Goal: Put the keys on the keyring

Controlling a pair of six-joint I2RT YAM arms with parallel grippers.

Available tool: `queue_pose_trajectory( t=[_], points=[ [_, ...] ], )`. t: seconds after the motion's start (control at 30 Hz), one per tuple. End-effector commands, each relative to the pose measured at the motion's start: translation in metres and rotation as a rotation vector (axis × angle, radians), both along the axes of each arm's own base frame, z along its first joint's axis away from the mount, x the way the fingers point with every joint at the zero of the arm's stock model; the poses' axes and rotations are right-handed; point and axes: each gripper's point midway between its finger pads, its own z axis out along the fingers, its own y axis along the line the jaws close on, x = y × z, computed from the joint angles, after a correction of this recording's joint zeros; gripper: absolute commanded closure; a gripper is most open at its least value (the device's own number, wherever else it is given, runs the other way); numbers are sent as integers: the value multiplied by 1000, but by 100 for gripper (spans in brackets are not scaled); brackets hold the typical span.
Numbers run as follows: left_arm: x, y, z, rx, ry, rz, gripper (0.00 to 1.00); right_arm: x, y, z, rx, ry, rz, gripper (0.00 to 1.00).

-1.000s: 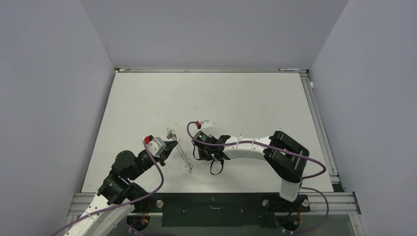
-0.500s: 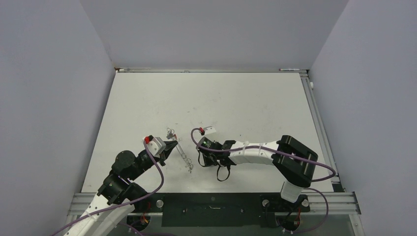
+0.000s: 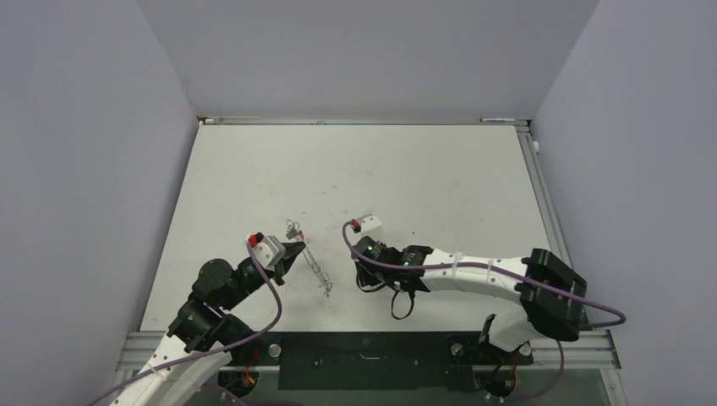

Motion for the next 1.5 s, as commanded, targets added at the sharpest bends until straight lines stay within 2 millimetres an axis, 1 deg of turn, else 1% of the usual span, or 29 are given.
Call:
queue_pose_trajectory(
  t=[0.0,0.03,0.1,0.13,0.2,0.23,0.27,0.3,0.33,0.37,0.43,0.57,0.7,0.83,0.93,1.03,1.17,1.4,1.47],
  points=[
    [2,1,20,-32,-58,9,100,23,1,58,169,-226,-27,67],
    [2,1,20,-32,-58,10,100,29,-3,68,206,-280,-46,62],
    [2,2,19,-31,-58,13,100,36,-15,70,216,-342,-90,51],
    [2,2,19,-30,-57,14,100,42,-24,69,205,-341,-123,44],
    [2,2,19,-30,-57,13,100,53,-42,65,178,-281,-178,41],
    [2,1,19,-31,-58,11,100,57,-47,66,182,-271,-189,41],
    [2,1,20,-32,-58,10,100,58,-51,69,197,-281,-192,35],
    [2,1,20,-32,-59,9,100,60,-53,73,214,-294,-190,22],
    [2,1,20,-32,-60,8,100,61,-55,77,228,-304,-191,19],
    [2,0,20,-31,-59,7,100,63,-58,79,234,-309,-198,19],
    [2,0,20,-29,-56,6,100,67,-63,79,228,-295,-203,18],
    [2,0,19,-29,-54,6,100,68,-58,73,256,-250,-162,19],
    [2,1,19,-27,-56,8,100,69,-51,75,280,-245,-140,18],
    [2,1,19,-26,-54,8,100,74,-56,77,261,-264,-157,18],
    [2,0,19,-26,-54,6,100,75,-60,76,265,-271,-160,20],
    [2,0,19,-25,-53,4,100,76,-60,76,314,-268,-150,23],
    [2,0,18,-24,-51,4,100,80,-63,72,344,-236,-140,30],
    [3,1,16,-17,-47,12,100,80,-64,58,349,-204,-133,38],
    [3,1,16,-17,-46,13,100,76,-62,52,361,-183,-117,40]
  ],
)
